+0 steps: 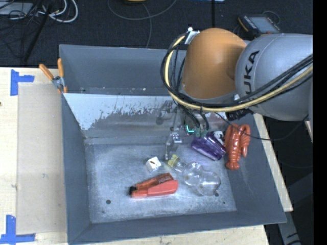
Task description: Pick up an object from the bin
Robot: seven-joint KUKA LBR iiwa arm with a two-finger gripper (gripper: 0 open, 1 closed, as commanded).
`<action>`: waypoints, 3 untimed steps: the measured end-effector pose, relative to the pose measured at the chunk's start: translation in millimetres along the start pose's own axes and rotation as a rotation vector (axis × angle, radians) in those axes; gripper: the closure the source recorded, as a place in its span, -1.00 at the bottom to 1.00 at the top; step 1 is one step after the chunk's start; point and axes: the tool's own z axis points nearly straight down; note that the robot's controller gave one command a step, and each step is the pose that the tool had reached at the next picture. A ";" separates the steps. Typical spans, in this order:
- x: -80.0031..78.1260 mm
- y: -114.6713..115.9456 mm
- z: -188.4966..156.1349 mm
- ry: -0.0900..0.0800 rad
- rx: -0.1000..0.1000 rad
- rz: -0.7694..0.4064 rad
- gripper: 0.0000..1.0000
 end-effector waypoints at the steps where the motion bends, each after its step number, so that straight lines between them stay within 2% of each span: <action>1: -1.5 -0.3 -4.2 -0.007 0.000 0.001 -1.00; 2: 13.5 9.0 31.7 -0.012 0.001 -0.082 -1.00; 3: 24.3 10.0 51.8 -0.012 0.000 -0.139 -1.00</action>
Offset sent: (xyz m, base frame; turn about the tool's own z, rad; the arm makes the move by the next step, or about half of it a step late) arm -0.0466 0.0296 -0.1051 -0.2489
